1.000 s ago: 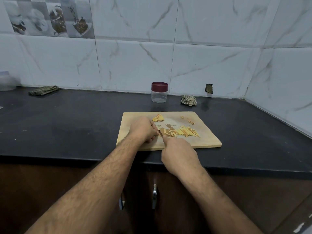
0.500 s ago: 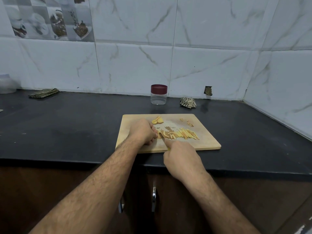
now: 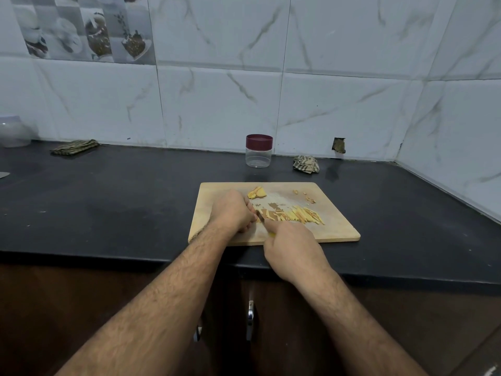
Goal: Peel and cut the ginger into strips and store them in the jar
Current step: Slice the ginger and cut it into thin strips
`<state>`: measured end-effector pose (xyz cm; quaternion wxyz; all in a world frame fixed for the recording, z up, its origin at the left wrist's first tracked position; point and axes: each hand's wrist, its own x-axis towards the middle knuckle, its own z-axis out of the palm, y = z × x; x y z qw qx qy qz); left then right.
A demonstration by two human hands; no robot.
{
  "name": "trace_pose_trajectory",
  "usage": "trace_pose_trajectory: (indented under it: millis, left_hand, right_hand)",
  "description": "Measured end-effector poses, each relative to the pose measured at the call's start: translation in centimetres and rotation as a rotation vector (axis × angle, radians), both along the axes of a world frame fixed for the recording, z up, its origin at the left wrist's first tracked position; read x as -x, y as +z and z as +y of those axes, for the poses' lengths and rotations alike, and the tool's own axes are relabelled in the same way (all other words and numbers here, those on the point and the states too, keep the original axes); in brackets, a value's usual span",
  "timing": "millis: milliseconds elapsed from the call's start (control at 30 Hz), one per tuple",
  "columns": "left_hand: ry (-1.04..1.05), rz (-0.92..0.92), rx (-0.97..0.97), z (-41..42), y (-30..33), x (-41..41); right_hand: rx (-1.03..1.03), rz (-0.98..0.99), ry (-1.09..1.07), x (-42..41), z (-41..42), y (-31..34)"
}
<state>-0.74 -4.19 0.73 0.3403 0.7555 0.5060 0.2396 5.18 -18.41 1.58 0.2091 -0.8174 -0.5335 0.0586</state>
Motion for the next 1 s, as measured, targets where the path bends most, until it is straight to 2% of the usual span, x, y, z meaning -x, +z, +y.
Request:
trace_pose_trajectory:
  millis: [333, 567, 800, 1000]
  left_hand:
    - [-0.009, 0.014, 0.002, 0.3, -0.2, 0.0]
    - [-0.034, 0.023, 0.025, 0.2, 0.1, 0.1]
    - [-0.037, 0.0, 0.082, 0.2, 0.4, 0.1]
    - [-0.008, -0.017, 0.109, 0.2, 0.4, 0.1]
  right_hand:
    - [0.043, -0.014, 0.012, 0.2, 0.7, 0.3]
    - [0.052, -0.062, 0.017, 0.3, -1.8, -0.6]
    - [-0.006, 0.032, -0.053, -0.4, -1.7, 0.0]
    - [-0.054, 0.185, -0.027, -1.1, -1.8, 0.0]
